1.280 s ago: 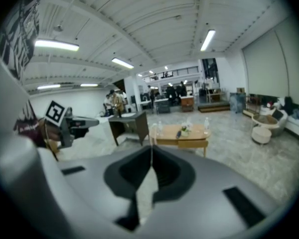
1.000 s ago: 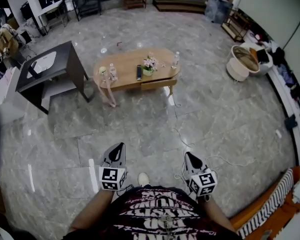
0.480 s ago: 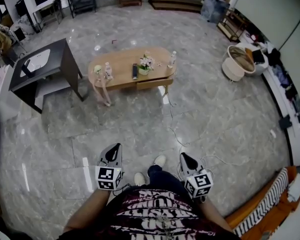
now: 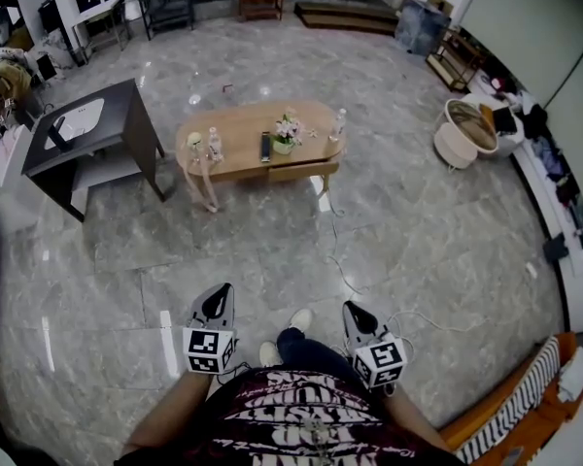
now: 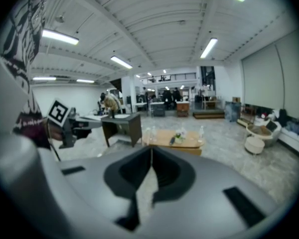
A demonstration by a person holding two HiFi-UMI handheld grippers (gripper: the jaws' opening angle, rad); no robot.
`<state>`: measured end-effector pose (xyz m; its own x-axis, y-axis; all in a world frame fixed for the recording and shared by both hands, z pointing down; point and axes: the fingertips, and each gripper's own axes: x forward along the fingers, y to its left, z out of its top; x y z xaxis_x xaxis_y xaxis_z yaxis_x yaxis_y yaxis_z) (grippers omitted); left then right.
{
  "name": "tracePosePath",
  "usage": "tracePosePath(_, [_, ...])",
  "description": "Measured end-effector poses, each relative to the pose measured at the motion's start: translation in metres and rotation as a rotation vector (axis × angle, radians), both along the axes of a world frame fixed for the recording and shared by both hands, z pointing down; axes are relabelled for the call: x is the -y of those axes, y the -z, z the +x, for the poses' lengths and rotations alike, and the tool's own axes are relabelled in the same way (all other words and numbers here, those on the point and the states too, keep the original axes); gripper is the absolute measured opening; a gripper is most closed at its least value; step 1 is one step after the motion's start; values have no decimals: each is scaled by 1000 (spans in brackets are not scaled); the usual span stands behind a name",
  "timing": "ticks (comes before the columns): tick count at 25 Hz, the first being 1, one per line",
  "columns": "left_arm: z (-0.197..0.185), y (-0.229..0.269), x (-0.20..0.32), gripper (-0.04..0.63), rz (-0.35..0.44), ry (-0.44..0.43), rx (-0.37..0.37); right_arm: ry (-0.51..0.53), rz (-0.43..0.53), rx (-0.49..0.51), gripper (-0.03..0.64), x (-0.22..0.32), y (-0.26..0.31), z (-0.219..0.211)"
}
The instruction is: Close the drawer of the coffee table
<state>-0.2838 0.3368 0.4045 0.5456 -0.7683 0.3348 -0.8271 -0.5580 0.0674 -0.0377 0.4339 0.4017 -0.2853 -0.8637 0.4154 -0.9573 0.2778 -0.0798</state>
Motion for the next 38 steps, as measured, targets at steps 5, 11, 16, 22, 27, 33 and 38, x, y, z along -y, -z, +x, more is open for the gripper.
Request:
tracePosePath(5, [5,5,7,23,22,18,-16,-38,15,25,35,-1,0,19])
tracePosePath(11, [16,1,24,23,22,21,-27,-5,49,27,35,8,6,18])
tracePosePath(16, [38,3,38,23,34,-24,-28,-29,35,66,35,22,0,33])
tracePosePath(22, [53,-5,71,23,4,-30,-12,-5,39,114,35,68,-5,44])
tracePosePath(27, [62,10,118,23,37,14,27,27,89,145,35,124,6,67])
tracePosePath(33, [82,31,172,23,83,66,24,88,106,156,35,177,12,83])
tracePosePath(38, [109,26,188,23,80,80,7,148,81,143,35,196,7,101])
